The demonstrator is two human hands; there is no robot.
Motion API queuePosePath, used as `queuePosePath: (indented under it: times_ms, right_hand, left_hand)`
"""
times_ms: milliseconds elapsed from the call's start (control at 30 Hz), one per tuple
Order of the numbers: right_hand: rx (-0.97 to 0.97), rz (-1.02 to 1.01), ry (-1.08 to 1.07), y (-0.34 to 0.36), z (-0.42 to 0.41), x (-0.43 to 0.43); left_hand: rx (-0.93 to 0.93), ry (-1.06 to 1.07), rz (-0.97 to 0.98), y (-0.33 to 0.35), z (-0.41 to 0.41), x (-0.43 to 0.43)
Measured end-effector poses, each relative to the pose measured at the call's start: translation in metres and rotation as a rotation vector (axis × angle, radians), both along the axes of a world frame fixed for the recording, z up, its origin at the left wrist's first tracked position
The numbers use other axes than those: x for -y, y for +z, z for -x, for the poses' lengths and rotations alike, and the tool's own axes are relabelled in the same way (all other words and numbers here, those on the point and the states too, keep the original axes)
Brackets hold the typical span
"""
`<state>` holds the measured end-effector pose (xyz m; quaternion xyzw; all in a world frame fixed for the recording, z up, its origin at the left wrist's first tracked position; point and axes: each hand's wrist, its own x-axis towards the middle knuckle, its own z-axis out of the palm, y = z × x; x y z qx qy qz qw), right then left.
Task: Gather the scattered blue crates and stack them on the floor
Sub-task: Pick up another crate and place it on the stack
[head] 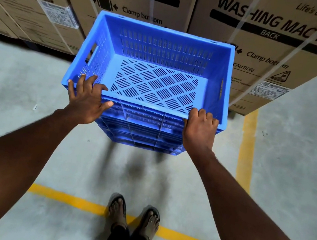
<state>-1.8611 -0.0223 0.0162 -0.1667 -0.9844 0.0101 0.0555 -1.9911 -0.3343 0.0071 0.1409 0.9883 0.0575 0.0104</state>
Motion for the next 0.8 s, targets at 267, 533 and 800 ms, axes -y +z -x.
queuePosePath:
  times_ms: [267, 533, 800]
  right_hand:
    - [-0.039, 0.041, -0.002, -0.004, -0.009, 0.019]
    - [-0.073, 0.028, 0.032, -0.003, -0.010, 0.016]
    - [-0.067, -0.024, 0.072, -0.003, -0.009, 0.009]
  left_hand:
    - [0.088, -0.005, 0.015, 0.007, 0.009, 0.015]
    - [0.133, 0.026, -0.017, 0.012, 0.009, 0.010]
    - [0.093, 0.057, -0.071, 0.013, -0.001, 0.004]
